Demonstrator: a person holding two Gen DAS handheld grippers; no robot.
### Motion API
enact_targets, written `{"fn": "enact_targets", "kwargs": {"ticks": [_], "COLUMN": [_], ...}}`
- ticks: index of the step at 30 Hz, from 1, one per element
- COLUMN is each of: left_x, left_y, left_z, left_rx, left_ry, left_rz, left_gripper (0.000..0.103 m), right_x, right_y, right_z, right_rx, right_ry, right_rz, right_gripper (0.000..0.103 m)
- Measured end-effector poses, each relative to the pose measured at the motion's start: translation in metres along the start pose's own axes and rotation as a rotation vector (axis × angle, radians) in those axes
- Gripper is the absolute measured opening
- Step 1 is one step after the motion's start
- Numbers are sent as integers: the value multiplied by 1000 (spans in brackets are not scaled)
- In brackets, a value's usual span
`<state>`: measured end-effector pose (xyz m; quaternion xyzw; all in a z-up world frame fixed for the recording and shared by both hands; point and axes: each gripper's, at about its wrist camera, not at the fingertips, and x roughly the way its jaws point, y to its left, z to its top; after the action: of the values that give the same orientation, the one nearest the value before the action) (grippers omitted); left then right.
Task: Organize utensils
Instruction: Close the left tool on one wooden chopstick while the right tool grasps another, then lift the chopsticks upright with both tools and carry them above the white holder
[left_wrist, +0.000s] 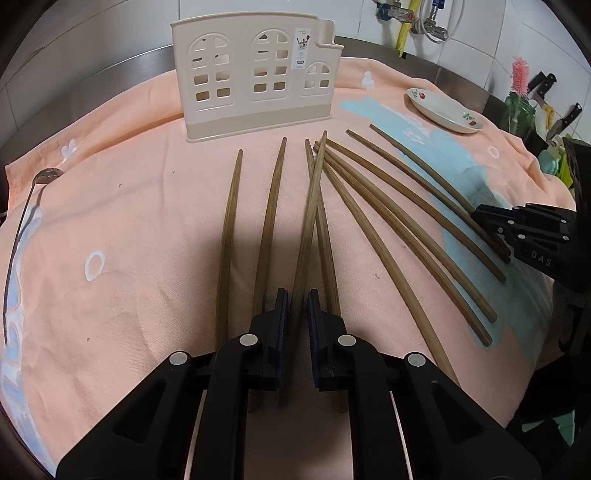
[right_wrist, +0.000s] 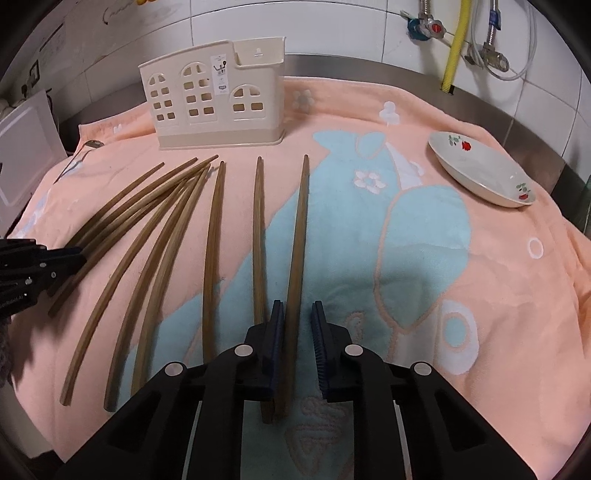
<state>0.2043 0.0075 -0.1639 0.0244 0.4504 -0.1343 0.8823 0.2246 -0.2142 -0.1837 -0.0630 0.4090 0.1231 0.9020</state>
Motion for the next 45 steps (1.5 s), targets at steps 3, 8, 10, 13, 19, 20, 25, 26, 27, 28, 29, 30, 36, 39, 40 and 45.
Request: {"fn": "enact_targets", "kwargs": {"ticks": [3, 8, 10, 13, 19, 20, 25, 26, 27, 28, 29, 30, 36, 39, 40, 45], "left_x": [0, -5, -11, -22, -52, -59, -82, -85, -87, -89, -91, -93, -106, -112, -114, -127], "left_y": [-2, -1, -3, -4, -6, -7, -11, -11, -12, -12, -11, -10, -3, 0, 1, 4], "left_z": [1, 3, 3, 3, 9, 11, 19, 20, 22, 24, 26, 28, 49, 64, 69, 95], "left_rx": [-3, -27, -26, -30, -41, -43, -31, -29, -29, -31, -35, -39, -56, -54, -54, -46], "left_ry": [6, 4, -5, -25, -95, -110, -168, -174, -179, -184, -189, -193, -226, -242, -244, -276], "left_rz": [12, -1, 0, -5, -19, -23, -26, -27, -27, -28, -29, -29, -44, -43, -46, -39], "left_gripper": [8, 5, 5, 5, 5, 5, 5, 5, 5, 5, 5, 5, 5, 5, 5, 5], "right_x": [0, -12, -18, -32, -61, -68, -91, -92, -95, -98, -100, -101, -109, -116, -118, -124], "right_y": [-1, -2, -2, -2, -1, -1, 3, 3, 4, 5, 5, 4, 3, 6, 6, 6], "right_z": [-1, 0, 1, 2, 10, 12, 23, 25, 28, 32, 35, 39, 69, 90, 97, 133], "right_rx": [0, 11, 11, 11, 17, 15, 4, -1, -8, -13, -17, -20, -32, -62, -67, -86], "right_ry": [-7, -37, -51, -85, -156, -173, -232, -235, -241, -247, -247, -248, -252, -259, -259, -259], "right_rz": [-7, -6, -6, -5, 8, 9, 15, 17, 20, 23, 27, 33, 83, 95, 100, 130], "right_gripper": [10, 8, 7, 7, 7, 7, 7, 7, 7, 7, 7, 7, 7, 7, 7, 7]}}
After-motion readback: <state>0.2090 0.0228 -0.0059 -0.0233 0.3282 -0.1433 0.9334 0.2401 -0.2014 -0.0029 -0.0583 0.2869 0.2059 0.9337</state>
